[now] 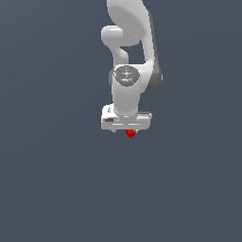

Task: Pick up the red cube and move it to a goal position.

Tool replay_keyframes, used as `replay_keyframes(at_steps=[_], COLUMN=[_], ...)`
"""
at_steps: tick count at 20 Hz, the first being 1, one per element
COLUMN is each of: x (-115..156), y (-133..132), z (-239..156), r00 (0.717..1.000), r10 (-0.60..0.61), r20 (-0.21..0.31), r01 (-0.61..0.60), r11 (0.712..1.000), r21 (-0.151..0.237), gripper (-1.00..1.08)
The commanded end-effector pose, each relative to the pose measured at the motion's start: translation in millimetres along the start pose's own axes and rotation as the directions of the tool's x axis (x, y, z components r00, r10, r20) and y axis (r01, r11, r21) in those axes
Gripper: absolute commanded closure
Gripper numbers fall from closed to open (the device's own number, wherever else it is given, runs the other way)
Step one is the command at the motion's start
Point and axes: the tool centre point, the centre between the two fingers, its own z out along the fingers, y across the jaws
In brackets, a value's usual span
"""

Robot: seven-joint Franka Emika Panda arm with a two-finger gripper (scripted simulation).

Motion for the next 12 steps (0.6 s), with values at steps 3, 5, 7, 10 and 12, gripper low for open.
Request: replay_keyframes(at_steps=[3,5,7,10,12], x=[0,-2,-4,-9,-14], y=[0,-2,-4,-8,-11], z=[1,3,7,17,25], r00=[1.0,1.0,1.0,0.998,0.995], r10=[-0.003,-0.013,-0.03,-0.066,-0.099], r20=[0.0,-0.001,-0.002,-0.004,-0.006], r01=[0.003,0.013,0.03,0.066,0.099], r11=[1.0,1.0,1.0,0.998,0.995], r21=[0.0,0.0,-0.001,-0.002,-0.004], gripper=[-0.92,-0.92,-0.92,-0.92,-0.92])
